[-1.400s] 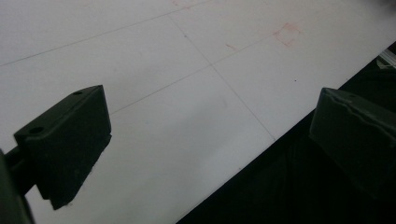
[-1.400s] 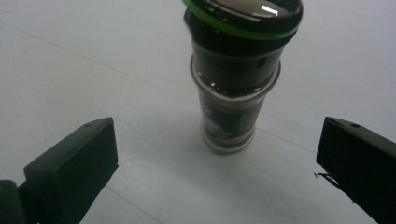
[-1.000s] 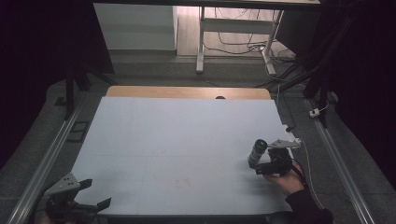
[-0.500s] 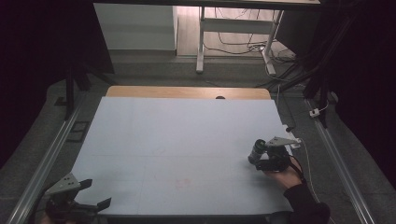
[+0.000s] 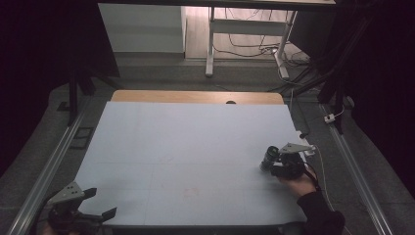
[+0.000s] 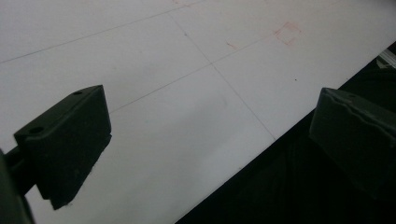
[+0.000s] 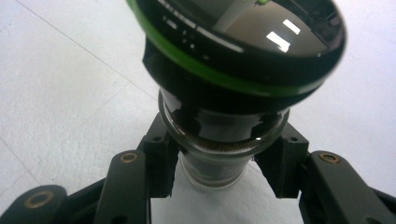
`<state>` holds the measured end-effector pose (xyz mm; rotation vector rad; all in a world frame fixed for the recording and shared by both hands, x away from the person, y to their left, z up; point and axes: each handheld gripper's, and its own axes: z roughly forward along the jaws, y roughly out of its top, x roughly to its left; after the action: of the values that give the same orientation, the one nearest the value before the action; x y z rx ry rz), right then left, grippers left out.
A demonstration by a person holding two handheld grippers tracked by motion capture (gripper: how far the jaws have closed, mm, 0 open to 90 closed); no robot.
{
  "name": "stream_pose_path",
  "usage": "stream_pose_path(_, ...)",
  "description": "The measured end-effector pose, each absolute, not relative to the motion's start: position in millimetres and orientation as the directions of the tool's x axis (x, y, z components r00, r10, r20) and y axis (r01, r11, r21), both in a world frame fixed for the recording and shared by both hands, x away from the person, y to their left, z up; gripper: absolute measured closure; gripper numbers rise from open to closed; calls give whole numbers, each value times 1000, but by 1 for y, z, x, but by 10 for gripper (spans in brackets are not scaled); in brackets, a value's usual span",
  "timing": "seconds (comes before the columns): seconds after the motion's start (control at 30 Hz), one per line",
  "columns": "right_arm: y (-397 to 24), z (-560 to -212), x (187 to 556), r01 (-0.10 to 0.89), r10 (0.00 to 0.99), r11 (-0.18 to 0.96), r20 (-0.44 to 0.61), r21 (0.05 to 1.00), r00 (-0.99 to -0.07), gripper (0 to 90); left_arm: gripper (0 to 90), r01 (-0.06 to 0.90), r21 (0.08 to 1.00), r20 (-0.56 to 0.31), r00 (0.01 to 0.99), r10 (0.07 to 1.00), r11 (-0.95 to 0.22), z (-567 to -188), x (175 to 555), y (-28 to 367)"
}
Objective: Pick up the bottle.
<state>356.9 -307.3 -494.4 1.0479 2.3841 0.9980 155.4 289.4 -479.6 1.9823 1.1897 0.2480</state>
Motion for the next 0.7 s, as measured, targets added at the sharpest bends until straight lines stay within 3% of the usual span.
stream_pose_path(0.7,-302,-490,354,481,740,494,-61,724,-669,531,0,656,714,-219,540,813,-243,-479,155,289)
